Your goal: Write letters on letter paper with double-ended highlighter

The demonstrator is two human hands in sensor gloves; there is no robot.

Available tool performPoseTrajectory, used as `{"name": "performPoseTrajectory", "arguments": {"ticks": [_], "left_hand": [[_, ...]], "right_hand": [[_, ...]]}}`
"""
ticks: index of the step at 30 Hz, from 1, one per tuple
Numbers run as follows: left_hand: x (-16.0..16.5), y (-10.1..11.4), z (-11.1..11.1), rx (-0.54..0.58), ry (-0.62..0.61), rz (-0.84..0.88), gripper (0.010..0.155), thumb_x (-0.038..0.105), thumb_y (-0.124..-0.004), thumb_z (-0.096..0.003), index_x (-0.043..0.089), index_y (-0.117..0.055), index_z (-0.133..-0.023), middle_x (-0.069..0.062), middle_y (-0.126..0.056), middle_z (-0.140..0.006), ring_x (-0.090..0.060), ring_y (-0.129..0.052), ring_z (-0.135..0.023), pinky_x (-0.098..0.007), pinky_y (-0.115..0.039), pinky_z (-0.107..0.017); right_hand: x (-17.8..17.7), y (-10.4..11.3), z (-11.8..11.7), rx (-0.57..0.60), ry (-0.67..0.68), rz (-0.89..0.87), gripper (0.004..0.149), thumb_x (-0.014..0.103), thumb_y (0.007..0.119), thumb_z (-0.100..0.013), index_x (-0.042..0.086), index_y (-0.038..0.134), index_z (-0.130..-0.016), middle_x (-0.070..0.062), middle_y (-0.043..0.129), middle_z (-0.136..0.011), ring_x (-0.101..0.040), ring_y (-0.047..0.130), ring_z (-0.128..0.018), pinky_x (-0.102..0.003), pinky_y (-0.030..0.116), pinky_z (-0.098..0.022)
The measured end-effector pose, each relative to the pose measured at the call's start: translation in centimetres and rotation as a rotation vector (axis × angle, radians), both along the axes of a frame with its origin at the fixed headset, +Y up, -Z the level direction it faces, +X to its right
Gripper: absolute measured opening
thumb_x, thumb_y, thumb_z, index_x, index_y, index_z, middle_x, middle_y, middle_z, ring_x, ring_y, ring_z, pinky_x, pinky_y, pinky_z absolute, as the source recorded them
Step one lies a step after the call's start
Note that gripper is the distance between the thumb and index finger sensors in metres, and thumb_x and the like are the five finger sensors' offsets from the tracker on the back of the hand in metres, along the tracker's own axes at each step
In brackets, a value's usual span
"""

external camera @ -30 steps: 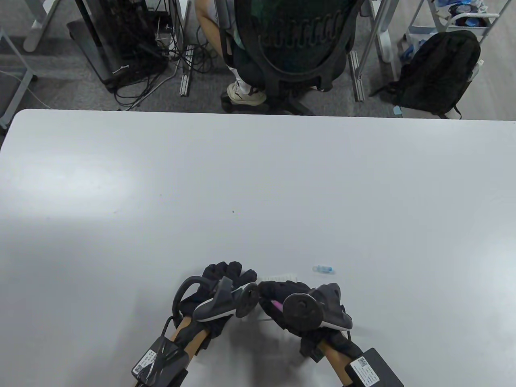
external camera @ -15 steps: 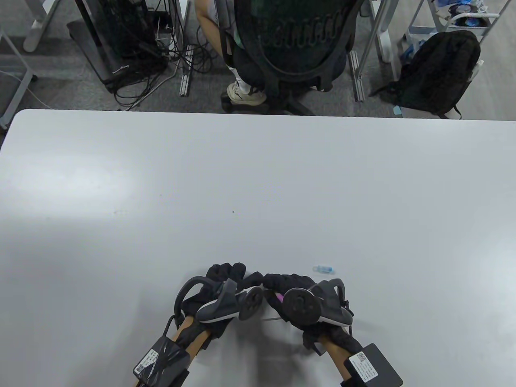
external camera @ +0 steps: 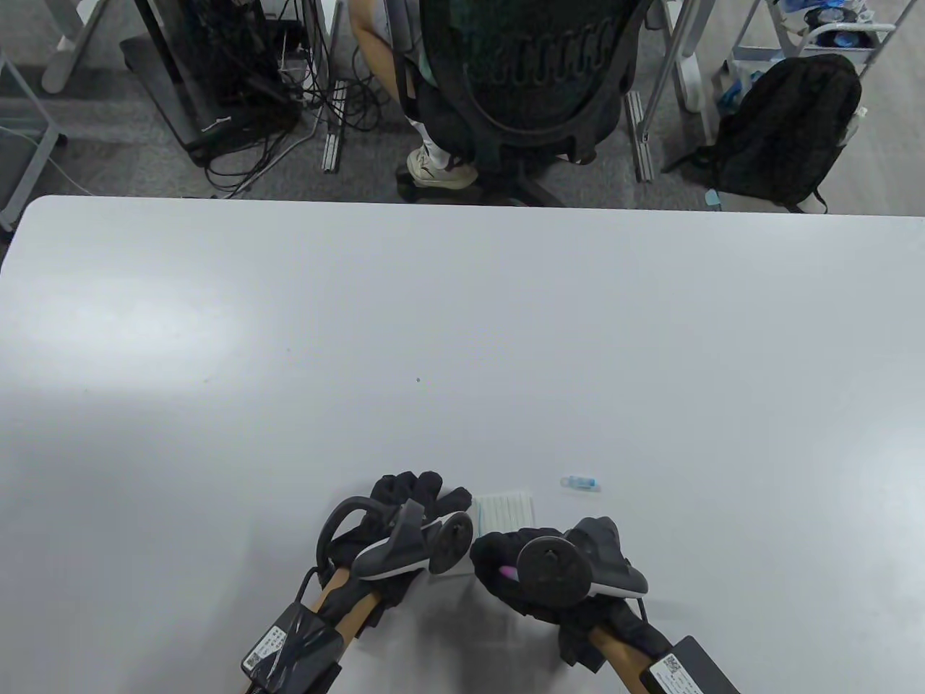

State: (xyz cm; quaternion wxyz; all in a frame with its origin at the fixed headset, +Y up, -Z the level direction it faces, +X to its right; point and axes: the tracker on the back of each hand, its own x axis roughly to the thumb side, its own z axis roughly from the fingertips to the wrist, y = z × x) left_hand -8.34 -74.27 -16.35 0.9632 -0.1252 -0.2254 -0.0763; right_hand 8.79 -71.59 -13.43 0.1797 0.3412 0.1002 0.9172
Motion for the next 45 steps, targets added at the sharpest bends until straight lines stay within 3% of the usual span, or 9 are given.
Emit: {"name": "performPoseTrajectory", "arguments": {"ticks": [4,16,25,35,45], "left_hand": [[0.0,0.0,0.0,-0.005,0.001,0.001,0.050,0.044,-0.065,-0.0606,0.040,-0.053,-0.109,-0.009,-0.057,-0.114,-0.029,-0.068,-0.097,-0.058,-0.058,-0.081],[0.0,0.0,0.0,-0.007,0.000,-0.001,0.050,0.044,-0.065,-0.0606,0.040,-0.053,-0.109,-0.009,-0.057,-0.114,-0.029,-0.068,-0.097,-0.058,-0.058,-0.081],[0.1,0.0,0.0,-0.005,-0.001,-0.009,0.050,0.044,-0.064,-0.0607,0.040,-0.052,-0.109,-0.009,-0.056,-0.114,-0.029,-0.068,-0.097,-0.058,-0.058,-0.081],[0.1,0.1,0.0,-0.003,-0.002,-0.022,0.051,0.044,-0.064,-0.0606,0.040,-0.051,-0.109,-0.009,-0.056,-0.114,-0.029,-0.067,-0.097,-0.058,-0.058,-0.081],[0.3,0.1,0.2,-0.001,-0.010,-0.042,0.051,0.043,-0.062,-0.0613,0.039,-0.048,-0.110,-0.010,-0.055,-0.114,-0.029,-0.066,-0.098,-0.058,-0.058,-0.081]], "right_hand": [[0.2,-0.3,-1.0,0.087,-0.114,-0.020,0.050,0.041,0.064,-0.056,0.011,0.073,-0.095,-0.021,0.093,-0.077,-0.033,0.097,-0.061,-0.058,0.078,-0.055],[0.0,-0.8,-2.0,0.152,-0.175,0.056,0.050,0.041,0.065,-0.056,0.011,0.072,-0.096,-0.021,0.092,-0.079,-0.033,0.097,-0.063,-0.058,0.078,-0.055],[0.2,-0.7,-0.4,0.075,-0.085,0.012,0.049,0.042,0.064,-0.056,0.014,0.074,-0.095,-0.019,0.094,-0.078,-0.031,0.098,-0.062,-0.056,0.079,-0.056],[1.2,-0.4,0.1,0.117,-0.137,0.029,0.049,0.041,0.065,-0.056,0.011,0.076,-0.092,-0.021,0.096,-0.074,-0.032,0.100,-0.058,-0.057,0.080,-0.053],[0.2,-0.4,1.3,0.065,-0.042,-0.002,0.047,0.043,0.065,-0.055,0.016,0.077,-0.092,-0.017,0.097,-0.075,-0.030,0.100,-0.059,-0.056,0.080,-0.055]]}}
